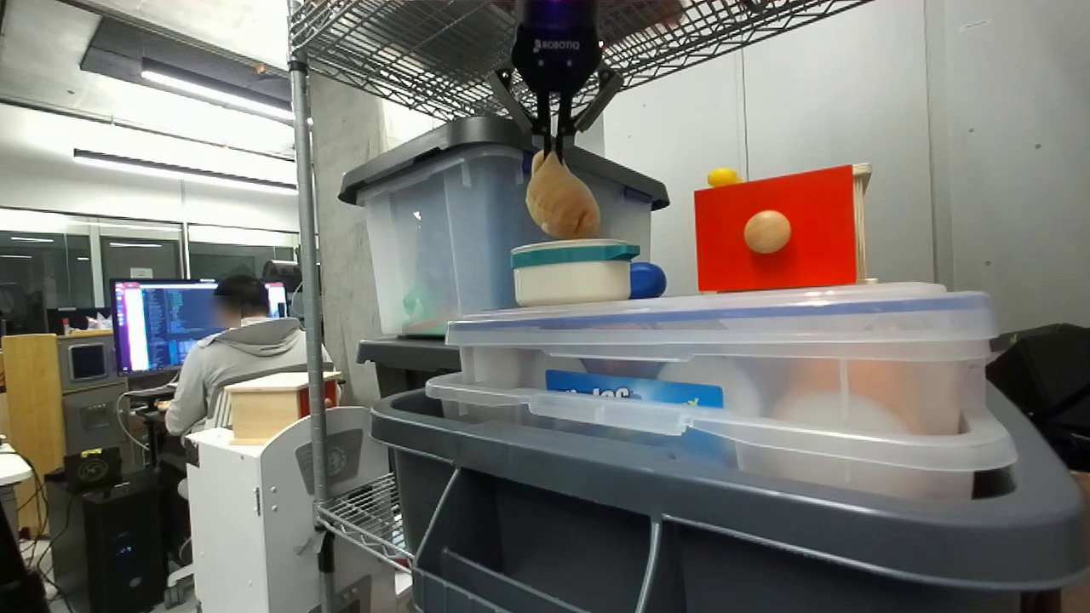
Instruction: Put the brown object in the drawer, then put in the white bowl, then put the knife in the drawer
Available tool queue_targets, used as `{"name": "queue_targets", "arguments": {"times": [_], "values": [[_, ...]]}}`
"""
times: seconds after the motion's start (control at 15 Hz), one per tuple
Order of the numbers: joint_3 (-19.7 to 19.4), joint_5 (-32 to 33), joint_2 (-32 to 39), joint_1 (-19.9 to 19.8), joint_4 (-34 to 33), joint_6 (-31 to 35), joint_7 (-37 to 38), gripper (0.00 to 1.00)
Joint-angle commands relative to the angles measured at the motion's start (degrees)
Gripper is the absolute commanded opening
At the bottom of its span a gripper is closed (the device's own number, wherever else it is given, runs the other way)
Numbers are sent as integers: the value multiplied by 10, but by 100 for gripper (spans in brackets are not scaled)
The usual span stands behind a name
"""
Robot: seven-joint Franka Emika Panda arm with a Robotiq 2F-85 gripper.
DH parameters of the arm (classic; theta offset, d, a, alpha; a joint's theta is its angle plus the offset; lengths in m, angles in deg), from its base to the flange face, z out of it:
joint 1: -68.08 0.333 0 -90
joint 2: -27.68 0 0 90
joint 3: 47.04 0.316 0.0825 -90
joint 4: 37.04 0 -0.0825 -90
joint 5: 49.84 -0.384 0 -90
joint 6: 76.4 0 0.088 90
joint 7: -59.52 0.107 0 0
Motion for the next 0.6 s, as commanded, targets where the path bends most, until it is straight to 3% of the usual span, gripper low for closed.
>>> {"name": "queue_targets", "arguments": {"times": [0.0, 0.53], "values": [[-17, -30, -53, 0, 19, -28, -22, 2], [-42, -40, -79, 11, 26, -20, -31, 2]]}}
